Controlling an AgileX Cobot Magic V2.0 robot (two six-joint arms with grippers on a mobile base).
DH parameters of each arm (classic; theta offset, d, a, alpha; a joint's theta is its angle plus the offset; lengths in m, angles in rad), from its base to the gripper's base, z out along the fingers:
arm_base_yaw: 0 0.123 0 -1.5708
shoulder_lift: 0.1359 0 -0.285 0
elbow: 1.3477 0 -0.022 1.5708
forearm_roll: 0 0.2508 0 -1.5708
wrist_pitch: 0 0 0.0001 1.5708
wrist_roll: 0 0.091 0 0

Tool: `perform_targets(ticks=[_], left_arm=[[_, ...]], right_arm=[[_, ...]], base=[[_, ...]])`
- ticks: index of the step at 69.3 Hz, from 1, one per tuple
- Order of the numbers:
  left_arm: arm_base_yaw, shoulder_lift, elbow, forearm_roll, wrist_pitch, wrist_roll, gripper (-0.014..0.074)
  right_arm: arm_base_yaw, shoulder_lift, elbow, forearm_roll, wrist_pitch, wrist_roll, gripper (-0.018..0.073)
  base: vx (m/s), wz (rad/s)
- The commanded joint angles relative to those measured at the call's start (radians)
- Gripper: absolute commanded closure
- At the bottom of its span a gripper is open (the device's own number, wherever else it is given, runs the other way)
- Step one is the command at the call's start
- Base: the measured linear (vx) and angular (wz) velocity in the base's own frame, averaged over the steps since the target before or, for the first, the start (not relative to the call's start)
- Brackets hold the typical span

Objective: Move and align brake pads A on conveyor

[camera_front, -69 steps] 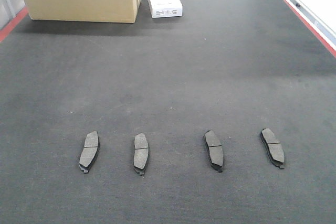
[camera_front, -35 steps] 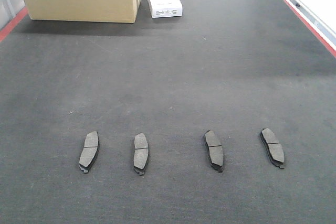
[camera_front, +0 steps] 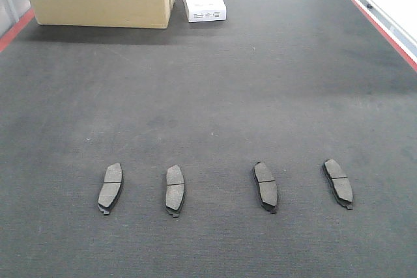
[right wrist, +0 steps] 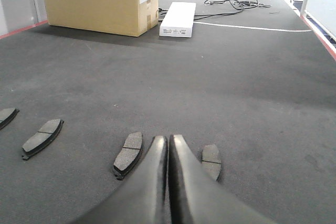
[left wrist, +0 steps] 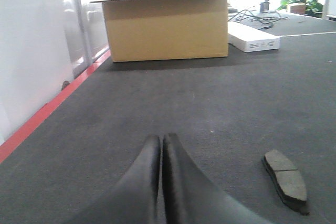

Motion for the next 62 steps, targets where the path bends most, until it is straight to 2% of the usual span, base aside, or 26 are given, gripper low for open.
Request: perform_targets(ticks=[1, 62], left_arm=[[0.006, -0.016, 0.019, 0.001, -0.067, -0.005, 0.0603], [0.006, -0.015, 0.017, 0.000, -0.067, -0.007, 0.0603]], right_arm=[[-0.004, -0.003, -0.023, -0.012, -0.072, -0.008, 0.0571], [-0.004, -0.003, -0.023, -0.012, -0.071, -0.008, 0.0571]], base=[[0.00, 0.00], [0.00, 0.00]])
